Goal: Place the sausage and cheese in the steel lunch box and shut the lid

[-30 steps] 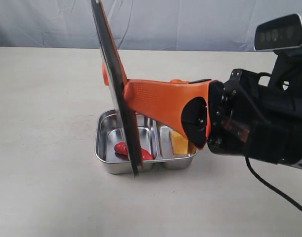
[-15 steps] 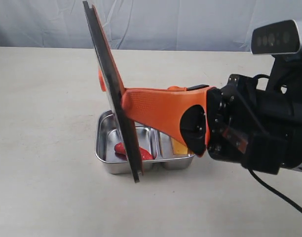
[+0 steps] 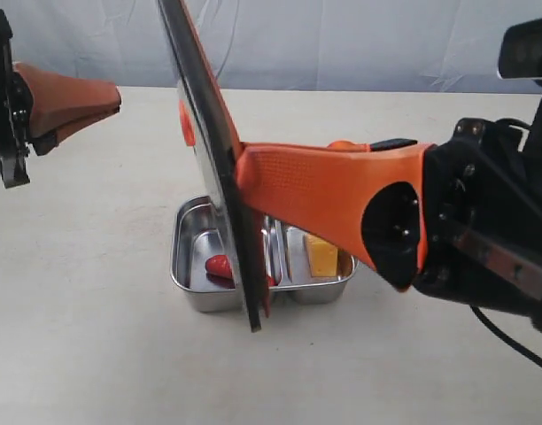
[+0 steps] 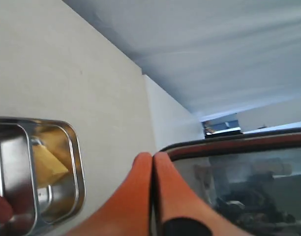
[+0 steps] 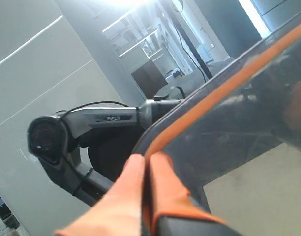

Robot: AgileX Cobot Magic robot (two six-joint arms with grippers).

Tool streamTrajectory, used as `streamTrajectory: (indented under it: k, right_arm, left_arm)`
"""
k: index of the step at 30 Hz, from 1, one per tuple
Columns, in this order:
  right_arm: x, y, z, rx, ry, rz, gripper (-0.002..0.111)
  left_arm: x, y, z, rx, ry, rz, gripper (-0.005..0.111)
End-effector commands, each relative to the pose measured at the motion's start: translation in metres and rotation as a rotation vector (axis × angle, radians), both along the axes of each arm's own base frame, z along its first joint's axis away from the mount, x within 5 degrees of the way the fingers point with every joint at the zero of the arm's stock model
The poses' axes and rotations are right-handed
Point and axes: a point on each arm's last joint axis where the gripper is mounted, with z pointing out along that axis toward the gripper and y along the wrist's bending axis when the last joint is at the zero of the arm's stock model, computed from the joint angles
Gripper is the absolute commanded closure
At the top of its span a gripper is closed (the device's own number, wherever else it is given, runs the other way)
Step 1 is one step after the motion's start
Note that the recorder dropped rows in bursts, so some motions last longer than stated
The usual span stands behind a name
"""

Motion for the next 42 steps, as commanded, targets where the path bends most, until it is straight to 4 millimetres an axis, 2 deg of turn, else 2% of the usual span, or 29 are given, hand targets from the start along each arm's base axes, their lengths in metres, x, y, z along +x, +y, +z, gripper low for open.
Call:
streamTrajectory:
  k: [1, 5, 10, 13, 17, 20, 23, 33, 38, 42]
  right_arm:
    - [-0.007, -0.007, 0.012, 0.052, -0.034, 0.014, 0.109]
    - [-0.007, -0.007, 0.014, 0.064, -0.001, 0.014, 0.109]
    - [-0.006, -0.008, 0.015, 0.072, 0.036, 0.017, 0.109]
    - [-0.007, -0.006, 0.012, 0.048, 0.025, 0.031, 0.109]
    - [-0.001, 0.000, 0.003, -0.001, 0.083, 0.052, 0.109]
    - [0.003, 0.006, -0.008, -0.053, 0.162, 0.080, 0.109]
    - [0.007, 0.010, -0.015, -0.090, 0.216, 0.096, 0.109]
    - [0.005, 0.011, -0.021, -0.135, 0.236, 0.129, 0.109]
    - [-0.003, 0.008, -0.019, -0.166, 0.183, 0.164, 0.109]
    - [-0.007, 0.005, -0.015, -0.162, 0.173, 0.173, 0.109]
  left_arm:
    - [-0.005, 0.012, -0.036, -0.085, 0.050, -0.058, 0.107]
    - [-0.006, 0.012, -0.052, -0.081, 0.095, -0.059, 0.107]
    - [-0.005, 0.012, -0.053, -0.064, 0.070, -0.064, 0.103]
    - [-0.003, 0.013, -0.050, -0.045, 0.032, -0.069, 0.093]
    - [0.001, 0.013, -0.045, -0.026, -0.011, -0.073, 0.071]
    - [0.005, 0.014, -0.040, 0.041, -0.131, -0.091, 0.057]
    - [0.008, 0.011, -0.035, 0.094, -0.233, -0.118, 0.048]
    - [0.011, 0.008, -0.029, 0.340, -0.582, -0.246, 0.047]
    - [0.012, 0.008, -0.027, 0.353, -0.620, -0.239, 0.047]
    - [0.012, 0.008, -0.028, 0.337, -0.577, -0.247, 0.047]
